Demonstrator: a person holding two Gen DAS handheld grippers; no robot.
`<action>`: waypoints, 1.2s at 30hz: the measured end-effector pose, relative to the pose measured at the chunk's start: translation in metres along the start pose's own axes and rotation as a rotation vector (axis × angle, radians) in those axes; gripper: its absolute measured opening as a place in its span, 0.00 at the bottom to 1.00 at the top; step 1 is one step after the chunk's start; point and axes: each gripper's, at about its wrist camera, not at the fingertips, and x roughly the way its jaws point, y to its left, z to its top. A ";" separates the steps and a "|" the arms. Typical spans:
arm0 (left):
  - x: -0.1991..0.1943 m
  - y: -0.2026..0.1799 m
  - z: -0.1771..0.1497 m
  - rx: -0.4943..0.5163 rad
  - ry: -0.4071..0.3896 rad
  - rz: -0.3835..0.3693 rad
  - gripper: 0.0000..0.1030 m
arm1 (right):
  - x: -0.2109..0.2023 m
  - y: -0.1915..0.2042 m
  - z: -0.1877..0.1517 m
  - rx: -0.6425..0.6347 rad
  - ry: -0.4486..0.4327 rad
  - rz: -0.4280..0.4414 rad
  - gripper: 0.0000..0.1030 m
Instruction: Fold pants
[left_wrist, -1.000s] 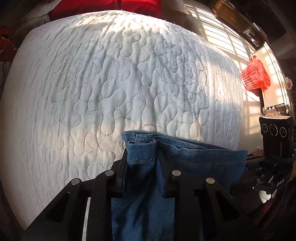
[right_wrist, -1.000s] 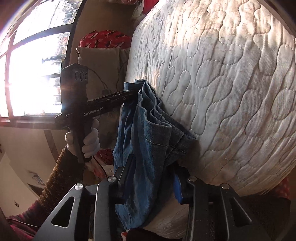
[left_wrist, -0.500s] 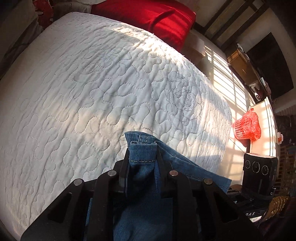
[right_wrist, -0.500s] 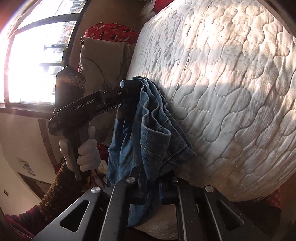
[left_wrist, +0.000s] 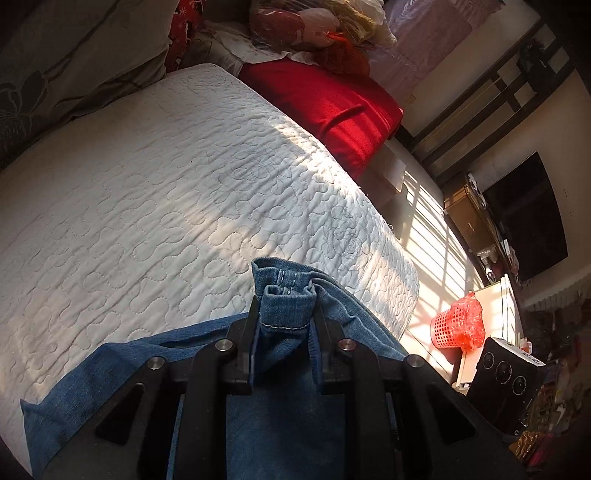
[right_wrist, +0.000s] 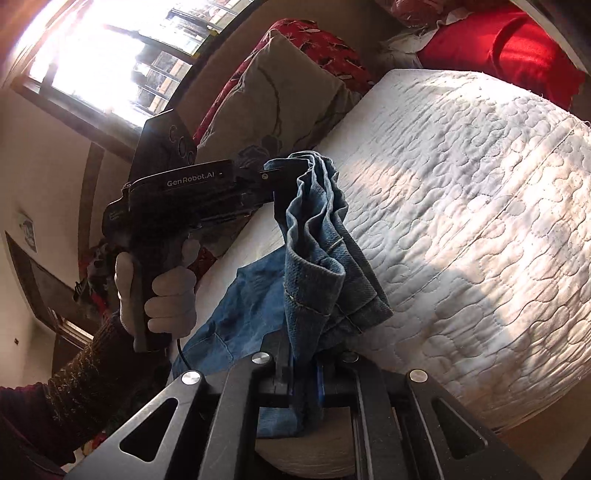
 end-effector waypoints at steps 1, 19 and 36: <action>-0.007 0.004 -0.003 -0.016 -0.014 -0.002 0.18 | 0.003 0.012 0.001 -0.034 0.006 -0.003 0.07; -0.097 0.160 -0.167 -0.577 -0.096 0.199 0.19 | 0.168 0.138 -0.108 -0.579 0.543 -0.111 0.20; -0.089 0.090 -0.284 -0.829 -0.214 0.110 0.44 | 0.118 0.139 -0.002 -0.487 0.419 -0.041 0.40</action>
